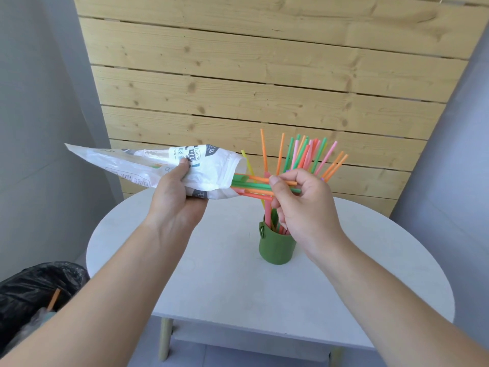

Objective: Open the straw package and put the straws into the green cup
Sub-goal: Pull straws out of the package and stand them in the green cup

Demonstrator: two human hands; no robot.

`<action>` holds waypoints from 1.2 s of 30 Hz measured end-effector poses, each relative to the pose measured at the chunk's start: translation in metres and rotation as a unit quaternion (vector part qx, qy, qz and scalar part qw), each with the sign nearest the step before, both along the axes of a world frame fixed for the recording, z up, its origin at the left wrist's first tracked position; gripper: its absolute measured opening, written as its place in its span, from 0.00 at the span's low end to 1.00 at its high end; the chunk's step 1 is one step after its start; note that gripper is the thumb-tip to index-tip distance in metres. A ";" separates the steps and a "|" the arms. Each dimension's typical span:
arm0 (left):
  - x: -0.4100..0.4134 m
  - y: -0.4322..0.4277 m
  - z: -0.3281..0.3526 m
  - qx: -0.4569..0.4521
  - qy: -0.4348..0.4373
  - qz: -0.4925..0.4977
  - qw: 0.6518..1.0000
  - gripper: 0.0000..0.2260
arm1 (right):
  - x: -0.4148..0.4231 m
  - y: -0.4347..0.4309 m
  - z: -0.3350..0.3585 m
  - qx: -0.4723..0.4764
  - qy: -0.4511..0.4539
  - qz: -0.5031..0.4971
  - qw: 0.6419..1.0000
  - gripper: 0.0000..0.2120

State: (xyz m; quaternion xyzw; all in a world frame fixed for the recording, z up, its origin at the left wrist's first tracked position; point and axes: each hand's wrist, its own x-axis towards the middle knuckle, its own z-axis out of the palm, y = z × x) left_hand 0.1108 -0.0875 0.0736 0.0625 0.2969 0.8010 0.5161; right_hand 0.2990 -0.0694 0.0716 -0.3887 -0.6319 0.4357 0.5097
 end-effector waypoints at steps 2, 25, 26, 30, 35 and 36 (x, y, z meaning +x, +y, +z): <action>-0.002 0.000 0.000 0.000 -0.005 0.003 1.000 0.05 | 0.002 0.000 0.003 0.008 -0.001 -0.003 1.000 0.07; -0.001 0.001 -0.004 -0.003 0.033 0.015 0.999 0.06 | 0.004 -0.001 0.011 -0.195 0.092 0.072 0.974 0.08; -0.001 0.001 -0.005 -0.004 0.035 0.014 0.999 0.07 | 0.003 -0.002 0.010 -0.204 0.107 0.074 0.970 0.10; 0.000 0.002 -0.007 0.001 0.041 0.010 0.999 0.08 | -0.001 -0.003 0.007 -0.201 0.140 0.069 0.967 0.12; -0.001 0.001 -0.005 0.005 0.041 0.019 0.999 0.05 | 0.002 0.000 0.008 -0.193 0.128 0.054 0.971 0.05; -0.002 0.001 -0.004 0.004 0.041 0.020 0.999 0.06 | 0.003 0.002 0.010 -0.194 0.126 0.049 0.972 0.05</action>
